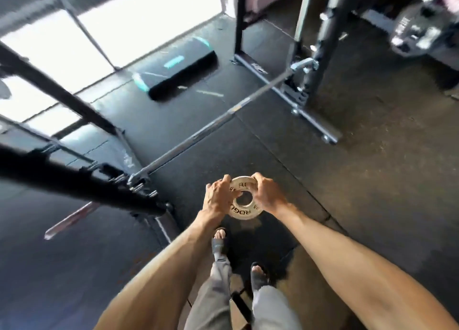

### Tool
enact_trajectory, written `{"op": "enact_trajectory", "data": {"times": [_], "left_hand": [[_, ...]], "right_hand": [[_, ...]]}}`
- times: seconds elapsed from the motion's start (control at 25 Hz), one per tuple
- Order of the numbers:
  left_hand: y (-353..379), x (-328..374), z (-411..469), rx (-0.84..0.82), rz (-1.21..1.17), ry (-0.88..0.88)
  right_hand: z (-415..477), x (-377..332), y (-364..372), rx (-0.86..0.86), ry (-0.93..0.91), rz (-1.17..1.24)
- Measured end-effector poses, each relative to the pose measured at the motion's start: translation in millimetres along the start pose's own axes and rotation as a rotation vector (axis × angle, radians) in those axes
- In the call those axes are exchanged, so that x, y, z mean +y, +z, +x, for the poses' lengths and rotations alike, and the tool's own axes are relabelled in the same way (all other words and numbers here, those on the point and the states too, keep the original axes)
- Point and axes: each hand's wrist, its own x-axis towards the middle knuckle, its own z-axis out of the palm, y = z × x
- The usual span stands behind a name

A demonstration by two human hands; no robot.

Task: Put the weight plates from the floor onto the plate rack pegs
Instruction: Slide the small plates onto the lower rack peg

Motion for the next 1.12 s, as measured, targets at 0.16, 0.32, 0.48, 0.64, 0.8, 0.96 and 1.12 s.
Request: {"op": "enact_trajectory", "data": {"times": [0.16,0.32,0.48,0.64,0.8,0.96,1.12], "left_hand": [[-60,-54,-52,0.191,-0.069,-0.238],[-111,-113,-115,0.335,-0.161,-0.470],[-141,-177,-200,0.469,-0.239,-0.714],[-153,-232,-276,0.616,-0.346,-0.869],[-157,-297,-338,0.699,-0.439,-0.965],[-172,-389,-379,0.737,-0.530,-1.026],[-193,-475,-414,0.743,-0.597,-1.084]], "right_hand": [[13,-93,25,-0.184,-0.148,-0.042],[8,-187,75,-0.391,-0.354,-0.104],[-26,-281,138,-0.578,-0.535,-0.178],[-65,-354,208,-0.671,-0.746,-0.255],[-102,-414,280,-0.776,-0.854,-0.366],[-119,-475,370,-0.797,-0.883,-0.436],[-134,-543,450,-0.804,-0.901,-0.529]]}}
